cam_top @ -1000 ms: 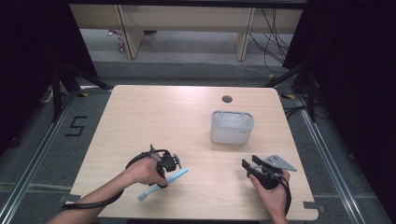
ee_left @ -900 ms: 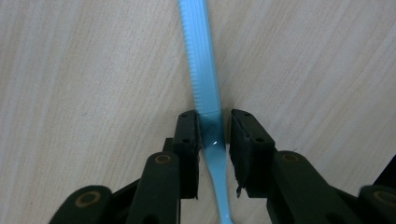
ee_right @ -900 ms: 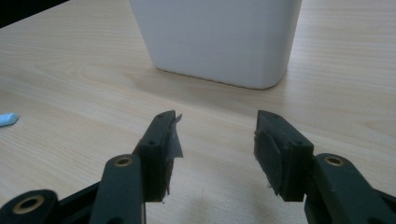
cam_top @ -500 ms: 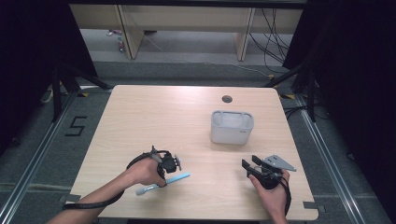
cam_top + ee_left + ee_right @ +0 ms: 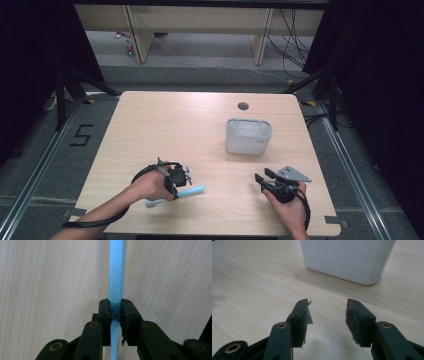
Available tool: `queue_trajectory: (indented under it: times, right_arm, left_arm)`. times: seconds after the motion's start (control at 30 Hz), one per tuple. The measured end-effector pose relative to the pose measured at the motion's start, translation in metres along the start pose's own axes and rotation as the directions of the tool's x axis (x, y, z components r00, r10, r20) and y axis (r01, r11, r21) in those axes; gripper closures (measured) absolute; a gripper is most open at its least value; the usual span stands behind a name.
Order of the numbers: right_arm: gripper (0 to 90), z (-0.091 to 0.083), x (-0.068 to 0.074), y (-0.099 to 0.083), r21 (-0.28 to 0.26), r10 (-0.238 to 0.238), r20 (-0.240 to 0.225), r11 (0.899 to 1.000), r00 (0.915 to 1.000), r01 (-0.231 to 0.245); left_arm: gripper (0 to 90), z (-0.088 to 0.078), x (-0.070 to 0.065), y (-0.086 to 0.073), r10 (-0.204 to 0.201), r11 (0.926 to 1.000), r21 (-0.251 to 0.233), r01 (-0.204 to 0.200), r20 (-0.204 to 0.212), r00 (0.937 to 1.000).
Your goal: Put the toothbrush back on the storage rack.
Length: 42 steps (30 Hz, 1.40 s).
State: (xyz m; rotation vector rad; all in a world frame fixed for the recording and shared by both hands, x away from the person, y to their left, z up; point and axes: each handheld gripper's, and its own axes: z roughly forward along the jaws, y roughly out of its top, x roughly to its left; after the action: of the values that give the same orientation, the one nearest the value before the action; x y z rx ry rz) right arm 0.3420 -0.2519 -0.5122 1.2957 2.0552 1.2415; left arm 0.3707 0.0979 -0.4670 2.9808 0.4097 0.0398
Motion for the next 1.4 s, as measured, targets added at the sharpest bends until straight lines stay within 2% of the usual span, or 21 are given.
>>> queue_trajectory:
  times: [0.13,0.2,0.23,0.4,0.43,0.47,0.5,0.53,0.57,0.7,0.77,0.87,0.93,0.97,1.03,1.13,1.23,1.3,1.33,1.37,1.4]
  right_arm:
    - [55.4,0.001,0.002,0.006,0.009,-0.089,-0.046,0.996,0.9950,0.089]
    - [55.5,0.000,0.005,0.007,0.015,-0.085,-0.059,0.996,0.9946,0.086]
    - [55.6,0.000,0.007,0.010,0.009,-0.127,-0.086,0.992,0.9881,0.129]
    - [55.9,-0.001,0.015,0.015,0.033,-0.152,-0.171,0.987,0.9735,0.160]
    - [55.9,0.000,0.018,0.016,0.053,-0.187,-0.219,0.978,0.9576,0.203]
    - [55.9,0.000,0.018,0.016,0.053,-0.187,-0.219,0.978,0.9576,0.203]
    - [55.9,0.001,0.020,0.016,0.064,-0.210,-0.247,0.970,0.9458,0.233]
    - [55.9,0.002,0.025,0.017,0.083,-0.242,-0.311,0.956,0.9190,0.280]
    - [55.9,0.002,0.025,0.017,0.083,-0.242,-0.311,0.956,0.9190,0.280]
    - [56.0,0.006,0.038,0.021,0.098,-0.321,-0.421,0.913,0.8481,0.395]
    - [56.3,0.006,0.042,0.022,0.112,-0.319,-0.435,0.909,0.8421,0.402]
    - [56.8,0.010,0.049,0.025,0.097,-0.354,-0.474,0.889,0.8064,0.447]
    - [57.0,0.010,0.056,0.027,0.117,-0.341,-0.494,0.885,0.7997,0.450]
    - [57.2,0.013,0.058,0.029,0.089,-0.371,-0.504,0.876,0.7799,0.474]
    - [57.8,0.016,0.067,0.032,0.080,-0.378,-0.532,0.868,0.7575,0.490]
    - [57.9,0.019,0.072,0.034,0.070,-0.382,-0.541,0.867,0.7491,0.493]
    - [58.1,0.025,0.080,0.038,0.053,-0.392,-0.563,0.862,0.7276,0.505]
    - [58.0,0.026,0.082,0.038,0.054,-0.387,-0.572,0.862,0.7234,0.504]
    - [58.0,0.028,0.086,0.040,0.043,-0.402,-0.582,0.853,0.7070,0.520]
    - [58.0,0.028,0.086,0.040,0.043,-0.402,-0.582,0.853,0.7070,0.520]
    - [58.1,0.030,0.090,0.042,0.029,-0.410,-0.592,0.850,0.6936,0.526]
  left_arm:
    - [78.6,-0.004,-0.002,-0.005,0.021,0.9995,-0.026,-0.021,-0.003,0.9998]
    - [78.6,-0.007,-0.002,-0.008,0.026,0.9988,-0.042,-0.027,-0.013,0.9996]
    - [78.6,-0.007,-0.002,-0.009,0.026,0.9985,-0.047,-0.027,-0.014,0.9996]
    - [78.5,-0.011,-0.003,-0.014,0.041,0.9975,-0.057,-0.042,-0.024,0.9989]
    - [78.5,-0.012,-0.004,-0.014,0.051,0.9970,-0.057,-0.053,-0.026,0.9983]
    - [78.5,-0.012,-0.004,-0.015,0.058,0.9965,-0.059,-0.059,-0.024,0.9980]
    - [78.5,-0.013,-0.004,-0.014,0.069,0.9956,-0.061,-0.071,-0.027,0.9972]
    - [78.5,-0.013,-0.005,-0.014,0.074,0.9953,-0.060,-0.076,-0.023,0.9970]
    - [78.5,-0.013,-0.006,-0.014,0.087,0.9946,-0.055,-0.088,-0.023,0.9959]
    - [78.5,-0.016,-0.010,-0.009,0.117,0.9914,-0.058,-0.117,-0.017,0.9930]
    - [78.5,-0.017,-0.011,-0.008,0.123,0.9905,-0.059,-0.124,-0.022,0.9921]
    - [78.5,-0.019,-0.014,-0.004,0.144,0.9874,-0.062,-0.145,-0.026,0.9893]
    - [78.6,-0.021,-0.015,-0.001,0.160,0.9850,-0.062,-0.161,-0.027,0.9868]
    - [78.6,-0.021,-0.016,0.001,0.164,0.9840,-0.065,-0.166,-0.029,0.9860]
    - [78.5,-0.022,-0.017,0.004,0.179,0.9816,-0.063,-0.181,-0.033,0.9833]
    - [78.5,-0.023,-0.020,0.008,0.190,0.9790,-0.067,-0.193,-0.039,0.9810]
    - [78.5,-0.023,-0.024,0.015,0.211,0.9742,-0.072,-0.214,-0.040,0.9766]
    - [78.5,-0.022,-0.024,0.017,0.216,0.9733,-0.073,-0.218,-0.038,0.9757]
    - [78.5,-0.022,-0.025,0.019,0.222,0.9719,-0.072,-0.224,-0.040,0.9743]
    - [78.5,-0.022,-0.026,0.020,0.229,0.9705,-0.070,-0.231,-0.040,0.9727]
    - [78.5,-0.021,-0.028,0.023,0.232,0.9694,-0.073,-0.234,-0.036,0.9720]
